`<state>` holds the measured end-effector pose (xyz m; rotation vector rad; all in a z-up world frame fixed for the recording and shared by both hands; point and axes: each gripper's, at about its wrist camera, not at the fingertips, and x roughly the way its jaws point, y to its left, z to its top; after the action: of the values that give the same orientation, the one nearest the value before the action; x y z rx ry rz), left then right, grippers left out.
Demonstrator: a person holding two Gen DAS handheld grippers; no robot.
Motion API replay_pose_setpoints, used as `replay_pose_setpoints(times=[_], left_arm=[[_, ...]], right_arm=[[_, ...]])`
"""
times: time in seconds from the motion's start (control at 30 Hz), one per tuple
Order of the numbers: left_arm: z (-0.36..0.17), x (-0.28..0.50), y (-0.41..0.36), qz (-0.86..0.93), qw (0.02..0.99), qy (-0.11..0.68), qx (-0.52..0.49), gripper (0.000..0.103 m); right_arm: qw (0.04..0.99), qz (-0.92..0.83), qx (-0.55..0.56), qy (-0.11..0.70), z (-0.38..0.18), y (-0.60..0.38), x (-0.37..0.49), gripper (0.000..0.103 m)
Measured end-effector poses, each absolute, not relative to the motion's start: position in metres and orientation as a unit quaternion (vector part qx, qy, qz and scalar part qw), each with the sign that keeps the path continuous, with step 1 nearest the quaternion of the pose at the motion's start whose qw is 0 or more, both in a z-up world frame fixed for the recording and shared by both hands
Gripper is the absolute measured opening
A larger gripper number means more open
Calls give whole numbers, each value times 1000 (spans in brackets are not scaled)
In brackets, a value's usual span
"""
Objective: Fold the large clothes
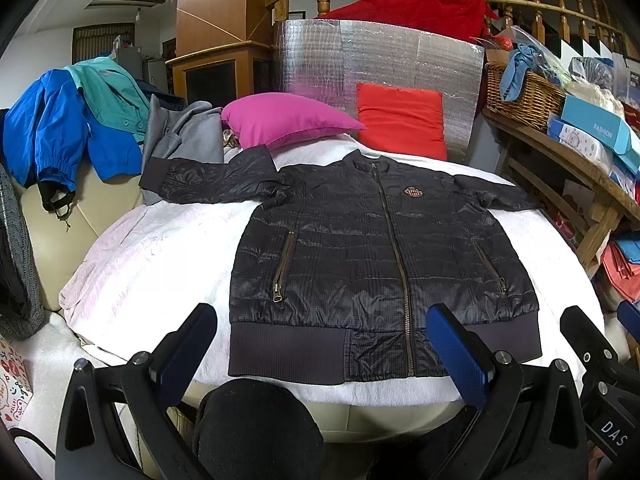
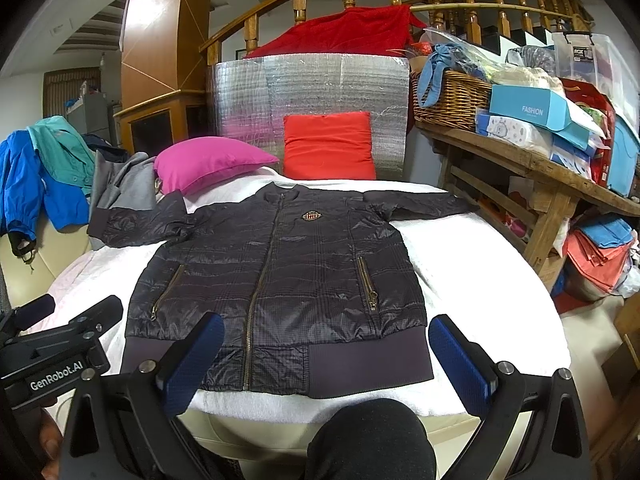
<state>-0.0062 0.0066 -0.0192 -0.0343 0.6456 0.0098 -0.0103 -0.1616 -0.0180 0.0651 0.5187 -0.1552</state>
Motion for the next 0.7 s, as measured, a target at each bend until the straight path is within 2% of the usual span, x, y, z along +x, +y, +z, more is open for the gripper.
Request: replay_pose_setpoints(times=[0.7], left_arm=[[-20,-5,7,5,947,320,-16,103]], right_arm=[[963,-76,30,259,-20,-160,-8,103]])
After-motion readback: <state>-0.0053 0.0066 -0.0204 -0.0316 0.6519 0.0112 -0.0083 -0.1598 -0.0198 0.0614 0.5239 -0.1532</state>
